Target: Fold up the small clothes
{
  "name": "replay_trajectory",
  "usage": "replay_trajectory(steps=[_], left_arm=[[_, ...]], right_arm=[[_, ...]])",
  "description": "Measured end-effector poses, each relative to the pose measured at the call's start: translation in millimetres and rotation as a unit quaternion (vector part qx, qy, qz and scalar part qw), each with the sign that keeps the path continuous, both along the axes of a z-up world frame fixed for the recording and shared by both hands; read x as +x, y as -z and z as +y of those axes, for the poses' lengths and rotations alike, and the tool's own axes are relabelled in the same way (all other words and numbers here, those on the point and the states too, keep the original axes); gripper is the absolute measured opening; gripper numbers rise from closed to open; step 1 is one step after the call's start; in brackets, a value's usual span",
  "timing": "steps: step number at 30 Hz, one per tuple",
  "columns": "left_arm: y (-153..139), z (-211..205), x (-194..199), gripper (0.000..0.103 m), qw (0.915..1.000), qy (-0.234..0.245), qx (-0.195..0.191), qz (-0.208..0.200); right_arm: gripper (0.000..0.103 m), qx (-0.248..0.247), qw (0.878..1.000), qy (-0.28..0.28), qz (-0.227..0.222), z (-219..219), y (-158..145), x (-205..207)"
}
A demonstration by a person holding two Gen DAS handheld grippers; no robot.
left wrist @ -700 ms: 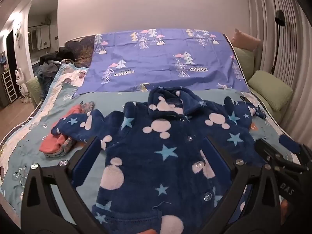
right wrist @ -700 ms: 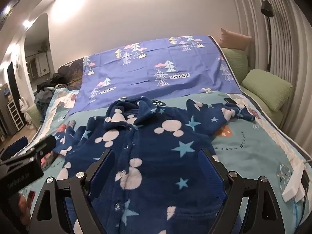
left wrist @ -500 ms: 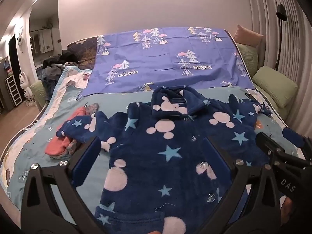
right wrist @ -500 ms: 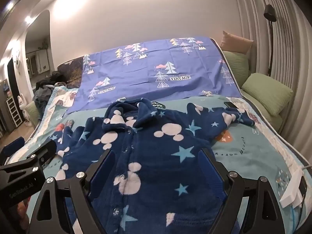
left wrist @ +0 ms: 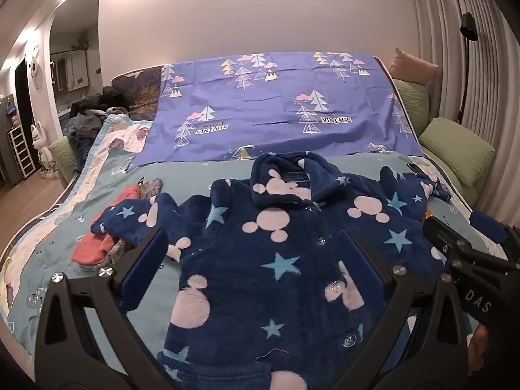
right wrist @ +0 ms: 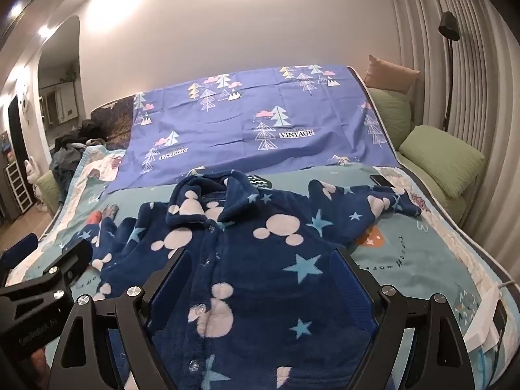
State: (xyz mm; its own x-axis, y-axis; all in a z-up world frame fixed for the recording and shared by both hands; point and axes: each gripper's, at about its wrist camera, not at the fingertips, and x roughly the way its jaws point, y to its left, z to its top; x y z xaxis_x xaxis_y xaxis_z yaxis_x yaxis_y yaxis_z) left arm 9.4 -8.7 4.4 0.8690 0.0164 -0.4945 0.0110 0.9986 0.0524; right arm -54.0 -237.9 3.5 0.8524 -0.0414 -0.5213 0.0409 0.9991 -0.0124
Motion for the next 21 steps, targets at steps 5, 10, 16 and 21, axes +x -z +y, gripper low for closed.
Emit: replay_trajectory(steps=[5,10,16,21], left_arm=[[2,5,1,0.103,0.9999,0.007,-0.007,0.004],[5,6,3,0.103,0.9999,0.009,-0.002,0.01],[6,10,3,0.103,0.9999,0.008,-0.006,0.012],[6,13,4,0.103,0.9997,0.012,-0.017,0.011]], right_arm=[[0.089,-0.002,1.0,-0.003,0.002,3,1,1],[0.089,0.006,1.0,-0.01,0.001,4,2,0],[0.089,0.005,1.0,-0.012,0.001,5,2,-1],[0.089,0.005,1.0,-0.012,0.002,8,1,0]])
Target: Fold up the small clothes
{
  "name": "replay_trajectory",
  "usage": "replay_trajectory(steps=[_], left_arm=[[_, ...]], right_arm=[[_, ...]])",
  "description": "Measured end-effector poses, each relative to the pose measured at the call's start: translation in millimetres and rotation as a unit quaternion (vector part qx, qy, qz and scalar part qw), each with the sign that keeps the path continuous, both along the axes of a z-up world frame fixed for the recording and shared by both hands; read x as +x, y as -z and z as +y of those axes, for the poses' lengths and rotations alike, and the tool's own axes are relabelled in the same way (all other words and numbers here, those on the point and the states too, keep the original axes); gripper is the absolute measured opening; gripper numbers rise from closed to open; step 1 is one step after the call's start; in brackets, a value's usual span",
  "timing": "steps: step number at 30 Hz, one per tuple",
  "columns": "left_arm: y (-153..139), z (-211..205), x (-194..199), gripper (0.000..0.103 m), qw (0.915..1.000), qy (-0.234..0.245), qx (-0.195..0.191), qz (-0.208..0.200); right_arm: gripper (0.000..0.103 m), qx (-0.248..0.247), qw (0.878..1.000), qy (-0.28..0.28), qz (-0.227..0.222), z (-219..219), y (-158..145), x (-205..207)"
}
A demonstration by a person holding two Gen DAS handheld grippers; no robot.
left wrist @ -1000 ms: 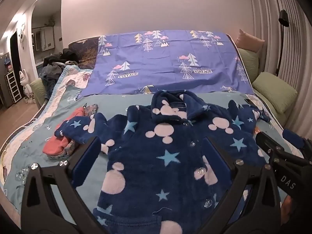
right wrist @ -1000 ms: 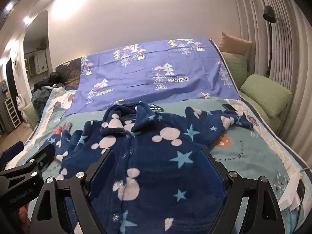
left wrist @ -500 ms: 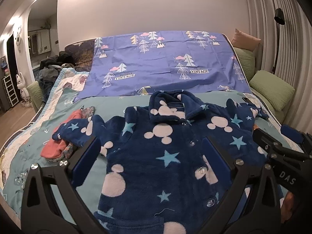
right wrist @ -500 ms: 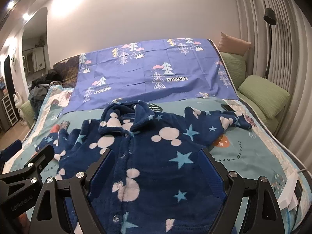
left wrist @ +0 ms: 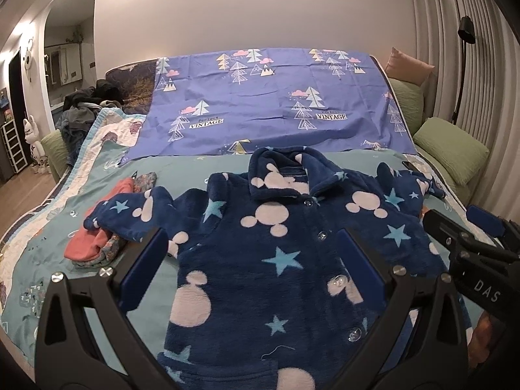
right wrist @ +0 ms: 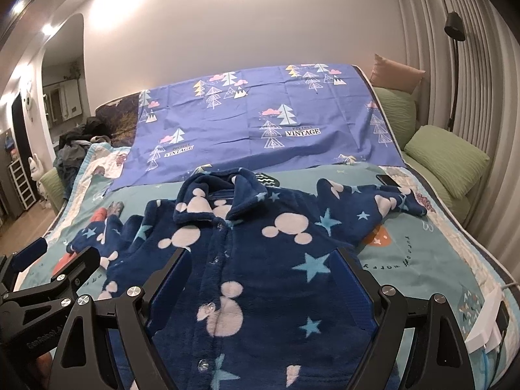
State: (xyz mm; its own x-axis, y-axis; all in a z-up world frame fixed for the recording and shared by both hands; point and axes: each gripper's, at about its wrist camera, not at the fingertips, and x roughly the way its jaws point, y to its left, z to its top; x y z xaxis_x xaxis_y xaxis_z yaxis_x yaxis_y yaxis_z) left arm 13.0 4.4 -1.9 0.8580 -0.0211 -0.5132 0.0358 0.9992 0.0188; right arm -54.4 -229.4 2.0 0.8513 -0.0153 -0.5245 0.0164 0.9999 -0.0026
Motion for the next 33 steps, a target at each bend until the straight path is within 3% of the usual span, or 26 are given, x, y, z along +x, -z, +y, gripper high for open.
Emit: replay_trajectory(steps=[33], left_arm=[[12,1,3,0.103,0.9997,0.003,-0.001,0.024]], right_arm=[[0.089,0.0,1.0,-0.009,0.012,6,5,1]])
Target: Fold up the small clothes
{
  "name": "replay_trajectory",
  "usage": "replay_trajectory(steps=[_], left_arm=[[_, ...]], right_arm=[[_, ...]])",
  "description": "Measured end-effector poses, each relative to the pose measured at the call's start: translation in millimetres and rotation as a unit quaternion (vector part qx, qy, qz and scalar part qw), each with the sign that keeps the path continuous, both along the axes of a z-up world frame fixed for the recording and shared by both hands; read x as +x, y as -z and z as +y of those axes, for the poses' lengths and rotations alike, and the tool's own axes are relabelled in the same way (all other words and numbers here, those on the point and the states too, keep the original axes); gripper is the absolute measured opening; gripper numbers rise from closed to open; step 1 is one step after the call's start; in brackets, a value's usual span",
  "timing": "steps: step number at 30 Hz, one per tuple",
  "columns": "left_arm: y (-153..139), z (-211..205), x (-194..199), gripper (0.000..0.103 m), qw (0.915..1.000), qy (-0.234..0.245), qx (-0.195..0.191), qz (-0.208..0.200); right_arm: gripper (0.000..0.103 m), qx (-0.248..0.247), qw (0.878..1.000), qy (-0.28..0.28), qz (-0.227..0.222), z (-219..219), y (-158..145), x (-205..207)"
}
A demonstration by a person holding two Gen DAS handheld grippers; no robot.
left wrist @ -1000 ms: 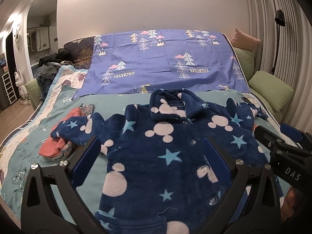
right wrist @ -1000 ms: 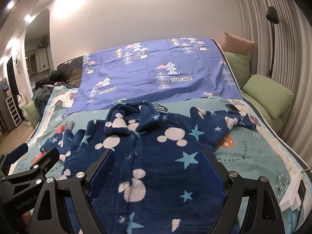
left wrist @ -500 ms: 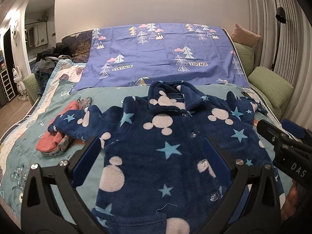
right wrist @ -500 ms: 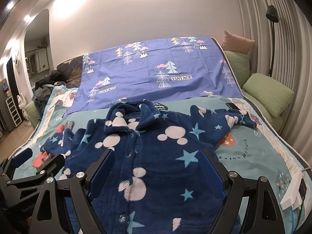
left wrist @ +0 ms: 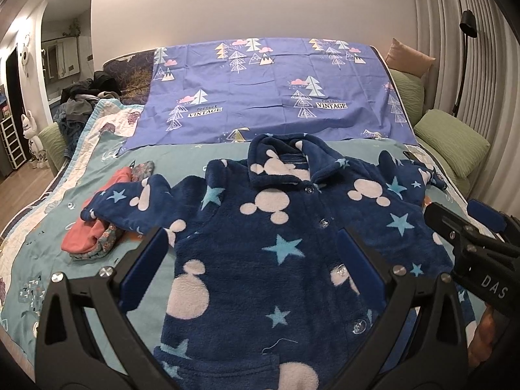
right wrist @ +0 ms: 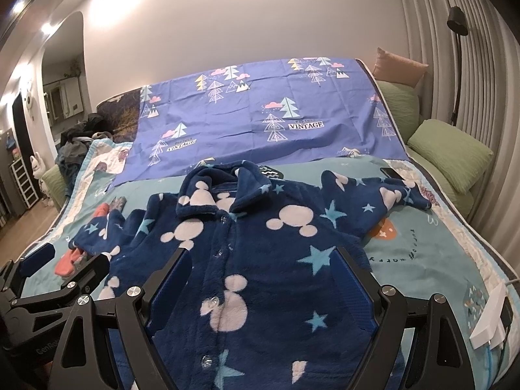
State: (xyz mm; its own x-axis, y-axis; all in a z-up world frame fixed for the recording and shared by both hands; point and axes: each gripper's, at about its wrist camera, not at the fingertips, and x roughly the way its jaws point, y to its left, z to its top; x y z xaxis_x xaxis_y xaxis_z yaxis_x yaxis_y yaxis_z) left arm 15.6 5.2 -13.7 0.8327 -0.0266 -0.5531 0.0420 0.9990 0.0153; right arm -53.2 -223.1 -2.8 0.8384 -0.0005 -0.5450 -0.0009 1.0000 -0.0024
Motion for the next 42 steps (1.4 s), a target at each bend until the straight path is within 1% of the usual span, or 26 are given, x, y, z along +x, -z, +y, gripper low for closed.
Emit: replay_trajectory(steps=[20,29,38,39,41,42], left_arm=[[0,2,0,0.103,1.0,-0.005,0.002,0.0],[5,13,5,0.103,0.9999,-0.012,-0.006,0.005],[9,28,15,0.103,0.9996,-0.021,-0.016,0.013],[10,31,18,0.103,0.9995,-0.022,-0.019,0.015],[14,46,25,0.103,0.9986,-0.023,-0.041,0.025],[18,59,32,0.103,0.9973,-0.026,-0.06,0.034]], right_arm=[[0.089,-0.003,1.0,-0.005,0.007,7,5,2],[0.089,0.007,1.0,-0.01,0.017,8,5,11],[0.089,-0.005,0.999,-0.02,0.031,20,8,21],[0.089,-0.008,0.999,-0.022,0.032,22,9,23],[0.089,-0.015,0.999,-0.027,0.038,26,10,29],[0.089,-0.017,0.999,-0.029,0.041,28,11,31]])
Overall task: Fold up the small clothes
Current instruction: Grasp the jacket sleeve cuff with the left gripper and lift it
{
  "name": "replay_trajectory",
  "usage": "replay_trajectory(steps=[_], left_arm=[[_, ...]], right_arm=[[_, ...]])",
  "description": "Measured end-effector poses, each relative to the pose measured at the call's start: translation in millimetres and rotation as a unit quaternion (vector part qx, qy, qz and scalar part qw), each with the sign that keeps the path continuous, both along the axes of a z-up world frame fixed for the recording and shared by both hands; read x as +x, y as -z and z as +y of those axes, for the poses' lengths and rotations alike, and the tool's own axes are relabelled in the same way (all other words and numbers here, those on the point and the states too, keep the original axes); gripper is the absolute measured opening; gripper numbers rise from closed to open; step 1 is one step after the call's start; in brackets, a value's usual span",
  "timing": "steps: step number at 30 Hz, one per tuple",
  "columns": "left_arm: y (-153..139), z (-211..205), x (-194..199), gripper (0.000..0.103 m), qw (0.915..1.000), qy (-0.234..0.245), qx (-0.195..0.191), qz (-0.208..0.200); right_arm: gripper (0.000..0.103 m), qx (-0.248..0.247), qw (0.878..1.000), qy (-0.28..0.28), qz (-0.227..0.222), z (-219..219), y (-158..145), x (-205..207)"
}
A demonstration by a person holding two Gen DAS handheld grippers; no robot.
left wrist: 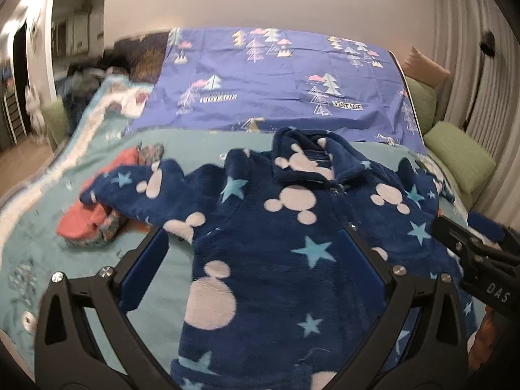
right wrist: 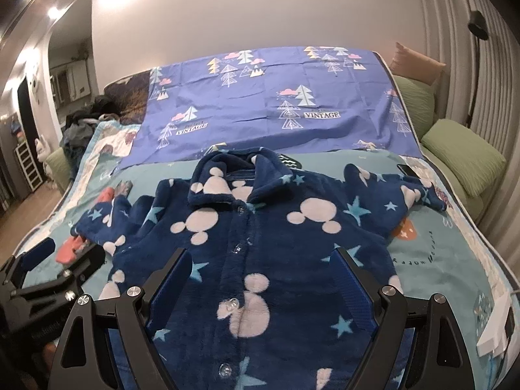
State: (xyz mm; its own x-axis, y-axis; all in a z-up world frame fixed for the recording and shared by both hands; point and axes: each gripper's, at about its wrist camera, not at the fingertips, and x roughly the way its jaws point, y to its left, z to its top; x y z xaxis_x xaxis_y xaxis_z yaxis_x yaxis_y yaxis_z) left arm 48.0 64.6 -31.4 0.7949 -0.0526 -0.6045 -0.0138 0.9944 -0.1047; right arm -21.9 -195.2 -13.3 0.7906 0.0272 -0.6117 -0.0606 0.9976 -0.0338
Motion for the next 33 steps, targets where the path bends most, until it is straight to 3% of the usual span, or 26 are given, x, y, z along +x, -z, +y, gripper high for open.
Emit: replay_trajectory(steps=[4,7,9,14,18,21,23,26,27,28,30,33], left_arm=[[16,61,28,0.103,0.9975,-0.043,-0.051,0.023],[35,133,62,0.102,0.9912,-0.113,-0.057,0.038],[48,173,81,0.096,0.9848,-0.149,-0.071,0.054],[86,279,124,0.092,0.9534,-0.234,-0.175,0.074],[120,319,151,0.092,0.9249,-0.26,-0.256,0.105],[139,326,166,0.09,0.9066,-0.27,-0.3,0.124],[150,330,172,0.08,0.8917,-0.275,-0.335,0.132],[163,334,177,0.048,0.8727,-0.278,-0.38,0.13],[163,334,175,0.025,0.871,-0.28,-0.384,0.124],[159,334,173,0.012,0.8718,-0.282,-0.385,0.111],[138,327,167,0.011,0.883,-0.278,-0.371,0.072],[96,308,166,0.01,0.9118,-0.248,-0.326,0.026]], right_arm=[[0.089,-0.009,1.0,-0.01,0.01,5,2,14],[0.089,-0.019,1.0,-0.012,0.012,7,6,20],[0.089,-0.025,0.999,-0.011,0.017,8,11,25],[0.089,-0.03,0.999,-0.007,0.039,9,27,37],[0.089,-0.039,0.998,0.0,0.05,9,35,49],[0.089,-0.039,0.998,0.005,0.055,9,39,54],[0.089,-0.041,0.998,0.006,0.055,9,40,56],[0.089,-0.046,0.997,0.005,0.056,10,43,58],[0.089,-0.048,0.997,0.005,0.057,11,44,57],[0.089,-0.049,0.997,0.004,0.057,10,44,57],[0.089,-0.052,0.997,0.004,0.055,9,44,57],[0.089,-0.051,0.997,0.006,0.051,5,43,56]])
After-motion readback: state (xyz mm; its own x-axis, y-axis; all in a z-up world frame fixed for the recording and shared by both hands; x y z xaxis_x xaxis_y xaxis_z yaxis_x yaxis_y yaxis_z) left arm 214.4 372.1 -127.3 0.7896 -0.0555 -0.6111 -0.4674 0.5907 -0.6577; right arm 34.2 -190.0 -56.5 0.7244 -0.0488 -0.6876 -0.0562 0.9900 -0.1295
